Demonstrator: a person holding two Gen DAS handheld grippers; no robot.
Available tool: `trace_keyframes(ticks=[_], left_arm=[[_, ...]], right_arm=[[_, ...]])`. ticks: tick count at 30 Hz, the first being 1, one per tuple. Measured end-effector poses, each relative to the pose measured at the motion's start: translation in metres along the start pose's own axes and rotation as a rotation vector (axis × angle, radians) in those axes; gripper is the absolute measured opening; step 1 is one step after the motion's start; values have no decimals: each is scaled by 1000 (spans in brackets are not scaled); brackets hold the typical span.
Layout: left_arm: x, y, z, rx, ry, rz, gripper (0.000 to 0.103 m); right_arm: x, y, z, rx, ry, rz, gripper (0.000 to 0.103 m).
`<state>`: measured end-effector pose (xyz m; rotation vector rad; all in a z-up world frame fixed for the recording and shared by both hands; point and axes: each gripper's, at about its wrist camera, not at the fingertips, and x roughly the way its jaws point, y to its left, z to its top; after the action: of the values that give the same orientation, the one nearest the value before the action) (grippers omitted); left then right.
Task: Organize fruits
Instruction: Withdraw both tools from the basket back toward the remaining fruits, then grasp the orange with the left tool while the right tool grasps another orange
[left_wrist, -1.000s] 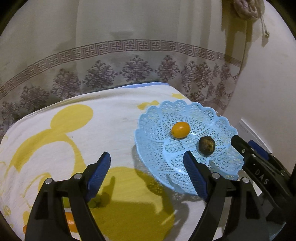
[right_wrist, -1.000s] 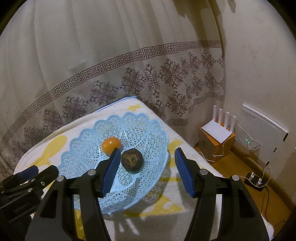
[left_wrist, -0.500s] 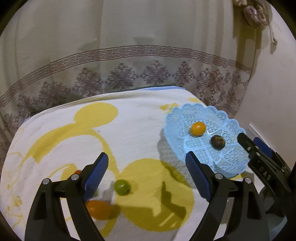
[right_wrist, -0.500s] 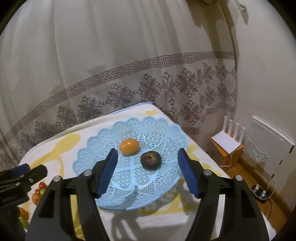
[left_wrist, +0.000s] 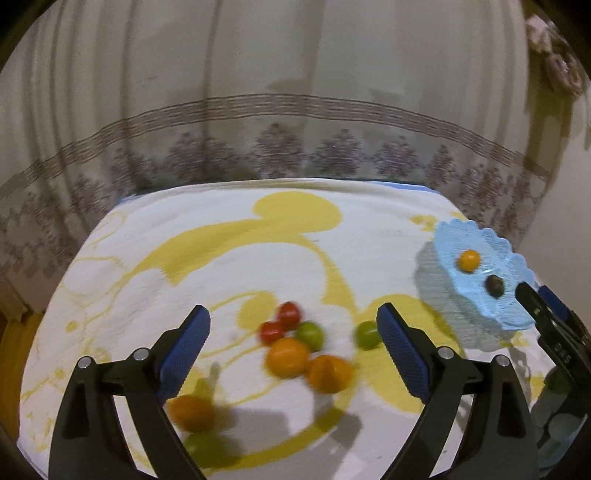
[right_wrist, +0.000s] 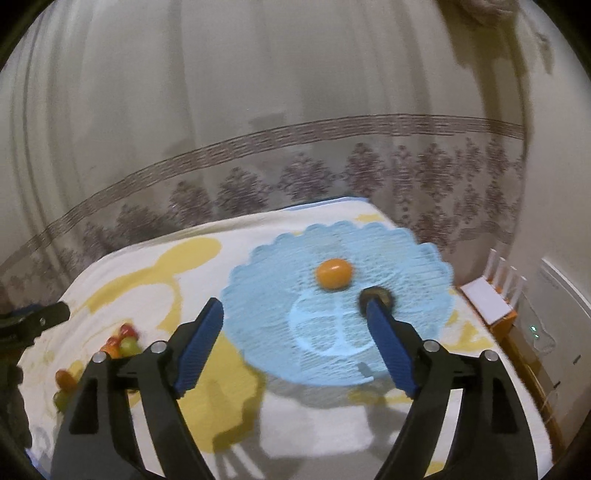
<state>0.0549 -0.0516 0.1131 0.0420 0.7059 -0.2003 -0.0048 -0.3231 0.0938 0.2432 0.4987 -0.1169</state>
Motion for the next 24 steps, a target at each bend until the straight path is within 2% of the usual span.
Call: trace_keyframes(ticks=[10,19,21,24], left_arm=[[-2,57,-31,-70,54,77,91],[16,79,-62,-128,141,63,91],[20,81,-67,-136,154,56,88],[29,84,-73,-148,186,36,78]], right_arm=[[4,38,-16,-70,78,87,82],[9,62,-35,-117,144,111,82],[10,68,-38,-126,156,118,82],[13,76,-43,-139,178,133,82]])
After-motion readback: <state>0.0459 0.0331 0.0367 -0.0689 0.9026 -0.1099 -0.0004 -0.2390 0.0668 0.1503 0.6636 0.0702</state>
